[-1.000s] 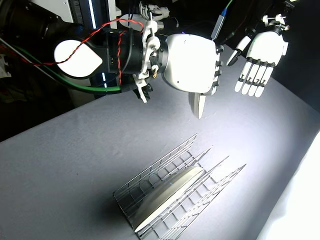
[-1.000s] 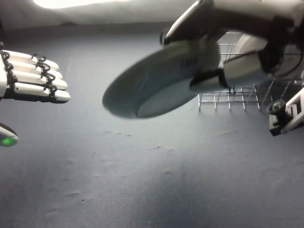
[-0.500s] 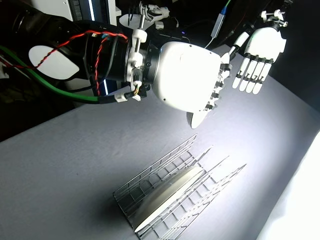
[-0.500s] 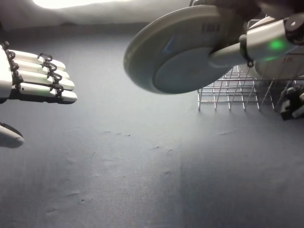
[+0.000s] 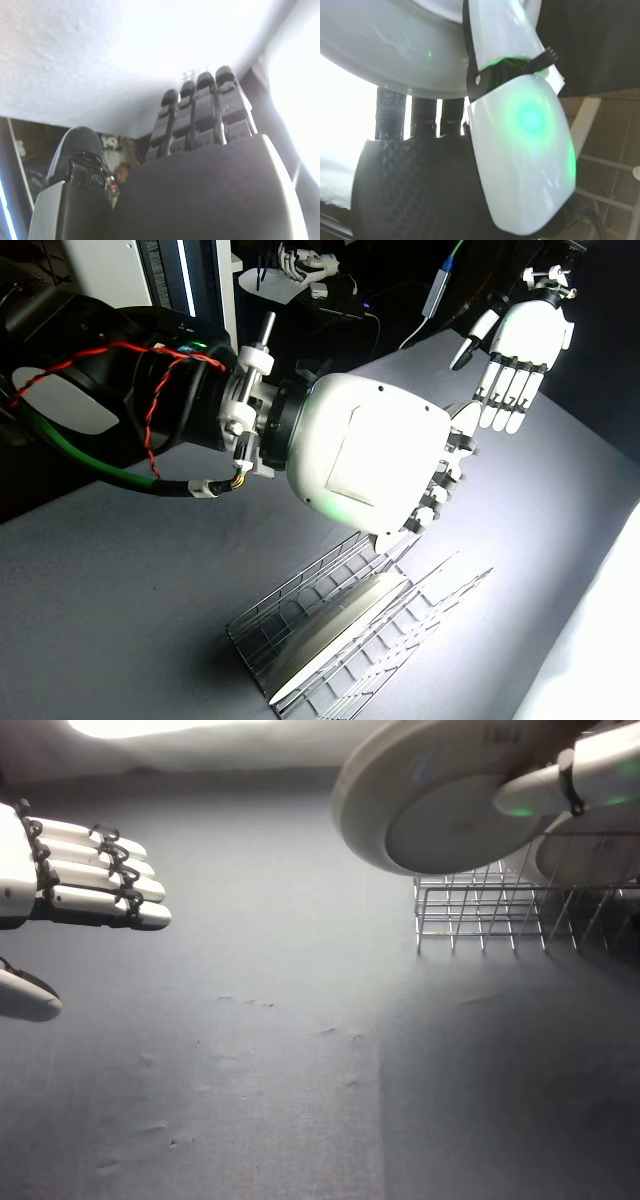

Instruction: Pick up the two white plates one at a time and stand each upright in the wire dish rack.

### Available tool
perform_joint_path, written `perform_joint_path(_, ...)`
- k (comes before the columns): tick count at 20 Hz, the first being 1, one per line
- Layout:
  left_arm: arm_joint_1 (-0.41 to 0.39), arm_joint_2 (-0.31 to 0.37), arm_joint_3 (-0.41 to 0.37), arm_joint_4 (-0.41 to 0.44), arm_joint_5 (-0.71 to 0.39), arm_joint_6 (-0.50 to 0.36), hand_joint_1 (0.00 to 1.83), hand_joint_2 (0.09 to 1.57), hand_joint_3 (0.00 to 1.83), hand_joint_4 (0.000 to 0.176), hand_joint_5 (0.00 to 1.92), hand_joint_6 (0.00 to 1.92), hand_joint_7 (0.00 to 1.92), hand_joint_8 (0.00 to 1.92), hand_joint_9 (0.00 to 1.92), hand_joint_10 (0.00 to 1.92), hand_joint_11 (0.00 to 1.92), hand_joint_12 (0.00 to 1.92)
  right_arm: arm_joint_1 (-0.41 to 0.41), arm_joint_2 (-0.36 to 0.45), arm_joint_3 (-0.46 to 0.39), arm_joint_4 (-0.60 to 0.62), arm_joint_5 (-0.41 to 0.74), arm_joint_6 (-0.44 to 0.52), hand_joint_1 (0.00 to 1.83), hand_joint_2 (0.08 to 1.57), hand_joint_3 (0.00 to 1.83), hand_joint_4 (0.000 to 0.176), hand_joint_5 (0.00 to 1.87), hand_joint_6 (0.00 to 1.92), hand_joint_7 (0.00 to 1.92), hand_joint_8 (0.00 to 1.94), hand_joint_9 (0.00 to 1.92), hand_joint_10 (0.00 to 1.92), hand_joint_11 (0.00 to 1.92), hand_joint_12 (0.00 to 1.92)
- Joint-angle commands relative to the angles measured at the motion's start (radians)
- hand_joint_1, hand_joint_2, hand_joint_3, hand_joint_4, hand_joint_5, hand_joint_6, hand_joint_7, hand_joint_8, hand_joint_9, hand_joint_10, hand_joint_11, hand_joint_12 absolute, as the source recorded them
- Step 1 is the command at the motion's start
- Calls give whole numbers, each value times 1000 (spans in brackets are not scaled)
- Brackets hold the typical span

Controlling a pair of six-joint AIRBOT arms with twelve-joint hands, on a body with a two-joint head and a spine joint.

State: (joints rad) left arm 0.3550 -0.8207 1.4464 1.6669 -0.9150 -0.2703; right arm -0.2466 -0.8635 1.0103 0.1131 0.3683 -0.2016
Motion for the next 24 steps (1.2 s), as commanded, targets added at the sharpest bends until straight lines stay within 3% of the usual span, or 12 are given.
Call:
perform_joint_path(1,-13,4,9,-64,-16,-3,0,1312,3,0,0,0,0,0,0,0,0,0,5,10,5,18,143,20,1383,1086,0,0,974,989,1019,871,1000,1024,981,1011)
perform_joint_path(13,-14,-11,1,-56,-24,-3,0,1321,5,0,0,0,0,0,0,0,0,0,-147,4,73,-55,181,5,1374,1111,1,0,961,1048,942,964,934,1109,924,1094)
perform_joint_path(14,-14,-12,-2,-56,-23,-3,0,1315,2,0,0,0,0,0,0,0,0,0,-157,2,79,-77,188,-1,1463,1110,5,0,926,1054,910,940,895,1074,899,1397)
perform_joint_path(20,-14,-12,-15,-53,-21,-3,0,1321,3,0,0,0,0,0,0,0,0,0,-182,-2,84,-227,202,-14,1475,1178,2,0,715,1317,792,1076,763,1281,786,1647)
perform_joint_path(21,-14,-12,-15,-52,-21,-3,0,1323,4,0,0,0,0,0,0,0,0,0,-184,-2,84,-252,202,-15,1527,1214,0,0,617,1352,784,560,660,1309,678,1713)
perform_joint_path(22,-14,-12,-15,-51,-21,-3,0,1321,3,0,0,0,0,0,0,0,0,0,-183,-2,84,-265,204,-15,1770,1079,7,0,658,703,828,305,698,728,720,1503)
perform_joint_path(23,-15,-12,-15,-51,-20,-3,0,1316,0,0,0,0,0,0,0,0,0,0,-182,-2,84,-270,207,-15,1450,1073,7,0,685,370,818,143,730,420,576,1152)
perform_joint_path(24,-15,-12,-15,-50,-20,-3,0,1316,0,0,0,0,0,0,0,0,0,0,-179,-2,84,-278,208,-15,1354,1058,1,0,697,169,800,51,756,240,496,1089)
